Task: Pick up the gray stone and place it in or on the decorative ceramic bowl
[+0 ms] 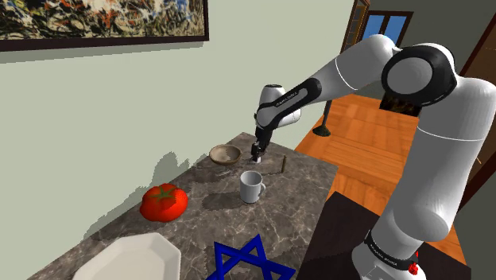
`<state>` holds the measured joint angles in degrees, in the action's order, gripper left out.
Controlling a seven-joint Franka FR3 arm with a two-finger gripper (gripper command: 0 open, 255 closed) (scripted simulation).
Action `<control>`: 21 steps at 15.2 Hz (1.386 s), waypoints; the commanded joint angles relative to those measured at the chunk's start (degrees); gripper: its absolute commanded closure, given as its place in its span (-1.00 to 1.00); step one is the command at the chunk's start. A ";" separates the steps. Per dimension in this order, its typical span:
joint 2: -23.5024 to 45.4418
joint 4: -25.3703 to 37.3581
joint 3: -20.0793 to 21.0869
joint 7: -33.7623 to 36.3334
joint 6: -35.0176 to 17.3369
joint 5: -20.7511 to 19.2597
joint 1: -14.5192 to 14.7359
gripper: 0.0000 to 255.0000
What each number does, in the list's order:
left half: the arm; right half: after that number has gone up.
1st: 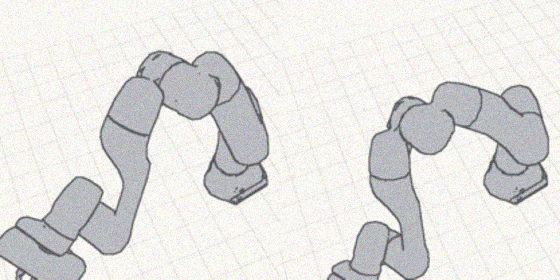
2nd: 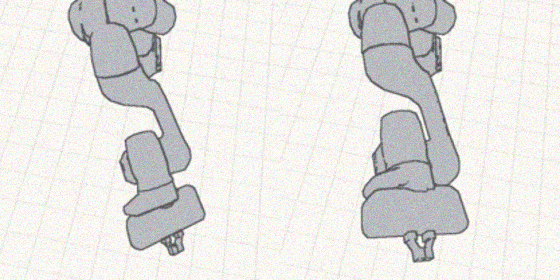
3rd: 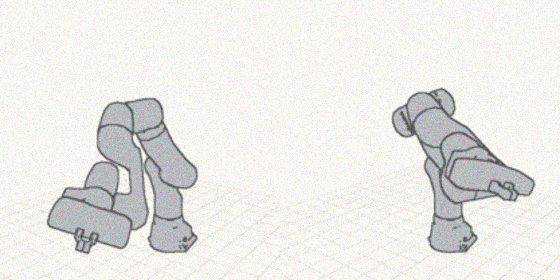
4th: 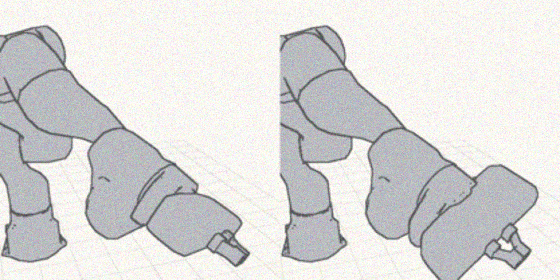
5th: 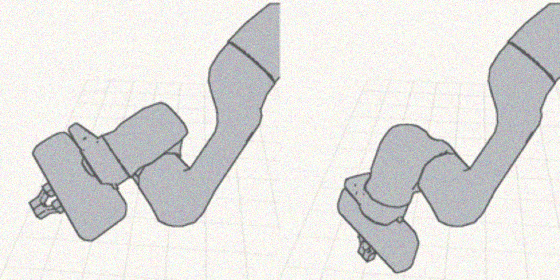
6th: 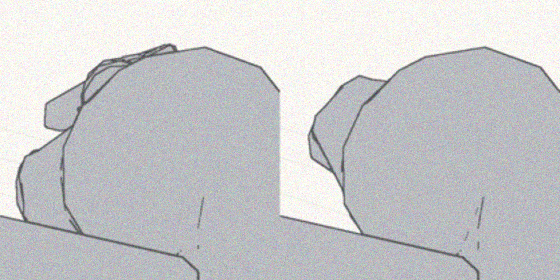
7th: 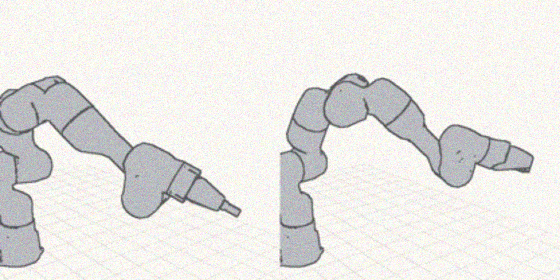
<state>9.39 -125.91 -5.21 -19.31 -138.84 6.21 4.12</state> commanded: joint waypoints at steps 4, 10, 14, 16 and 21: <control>-2.40 1.16 -0.14 0.67 3.55 -0.68 0.10 1.00; -4.89 2.85 -0.24 1.28 7.69 -1.33 0.14 1.00; 2.62 13.21 0.76 3.52 10.45 -1.07 1.24 1.00; 6.51 18.88 1.17 4.60 12.17 -1.04 1.74 1.00; 17.07 35.11 1.96 7.21 17.71 -1.14 2.87 1.00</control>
<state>24.13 -94.63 -3.32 -12.34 -122.63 5.03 6.98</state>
